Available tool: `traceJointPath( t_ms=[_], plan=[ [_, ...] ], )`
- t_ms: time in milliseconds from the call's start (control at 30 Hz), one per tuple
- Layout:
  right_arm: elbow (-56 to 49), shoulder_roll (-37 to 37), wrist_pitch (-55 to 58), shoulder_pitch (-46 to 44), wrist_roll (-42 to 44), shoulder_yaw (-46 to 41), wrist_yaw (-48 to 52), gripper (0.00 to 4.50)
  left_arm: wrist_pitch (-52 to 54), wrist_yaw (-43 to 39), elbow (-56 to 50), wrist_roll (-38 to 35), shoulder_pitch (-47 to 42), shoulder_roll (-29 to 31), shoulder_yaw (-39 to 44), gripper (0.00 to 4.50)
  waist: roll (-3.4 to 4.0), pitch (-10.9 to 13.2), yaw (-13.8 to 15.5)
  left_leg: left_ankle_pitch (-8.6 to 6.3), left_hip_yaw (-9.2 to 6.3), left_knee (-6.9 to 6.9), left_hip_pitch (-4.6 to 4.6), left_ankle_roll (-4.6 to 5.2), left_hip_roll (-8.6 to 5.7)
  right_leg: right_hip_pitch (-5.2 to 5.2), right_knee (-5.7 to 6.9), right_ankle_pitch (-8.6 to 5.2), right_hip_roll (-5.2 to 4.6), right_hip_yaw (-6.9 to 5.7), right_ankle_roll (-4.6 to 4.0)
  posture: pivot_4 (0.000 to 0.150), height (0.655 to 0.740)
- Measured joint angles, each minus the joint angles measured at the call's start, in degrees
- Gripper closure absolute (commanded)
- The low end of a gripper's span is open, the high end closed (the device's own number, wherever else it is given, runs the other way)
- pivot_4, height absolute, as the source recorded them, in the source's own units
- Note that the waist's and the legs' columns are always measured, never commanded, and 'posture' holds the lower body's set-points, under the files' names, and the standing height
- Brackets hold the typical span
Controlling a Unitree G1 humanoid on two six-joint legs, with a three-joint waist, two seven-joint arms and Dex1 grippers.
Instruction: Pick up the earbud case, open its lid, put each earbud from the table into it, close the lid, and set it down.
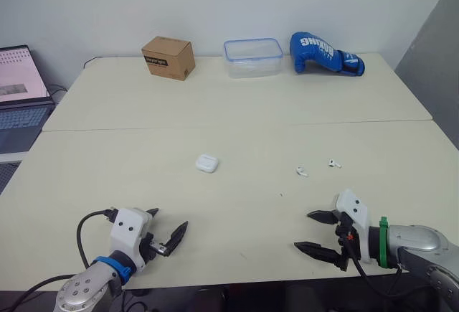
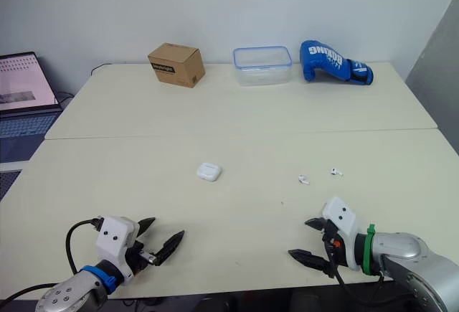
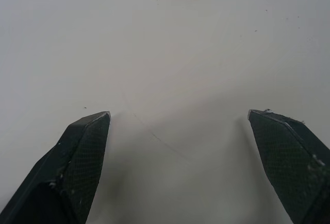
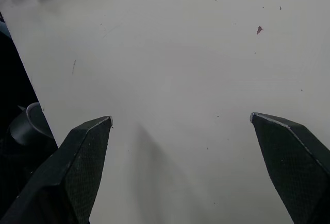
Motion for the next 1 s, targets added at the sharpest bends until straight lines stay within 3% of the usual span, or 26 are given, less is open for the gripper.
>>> traceJointPath(
  t_ms=[567, 800, 1000],
  plan=[
    [0.36, -0.18, -0.5, -4.23, 0.05, 0.0, 1.67, 0.0, -0.22, -0.03, 2.17, 1.15, -2.6, 0.32, -0.1, 0.01, 0.0, 0.0, -0.01, 0.0, -0.01, 0.0, 0.01, 0.0, 0.0, 0.01, 0.01, 0.0, 0.0, -0.01, 0.0, 0.15, 0.7307],
    [4.9, -0.22, -2.83, -15.26, 0.61, -0.96, 5.62, 0.0, 0.12, 0.62, 3.05, -0.35, -13.19, -2.11, -1.11, 0.01, 0.01, 0.01, -0.05, 0.02, -0.03, 0.02, 0.03, -0.03, -0.01, 0.03, 0.03, 0.01, 0.01, -0.04, 0.0, 0.15, 0.7307],
    [9.69, 1.52, -7.88, -21.69, 0.14, -1.05, 8.11, 0.0, 0.95, 4.07, 8.1, 2.67, -19.57, -4.83, -5.4, 0.01, -0.01, 0.02, -0.2, 0.12, -0.04, 0.01, 0.01, -0.21, -0.03, 0.01, -0.02, 0.01, 0.0, -0.03, 0.0, 0.15, 0.7307]
  ],
)
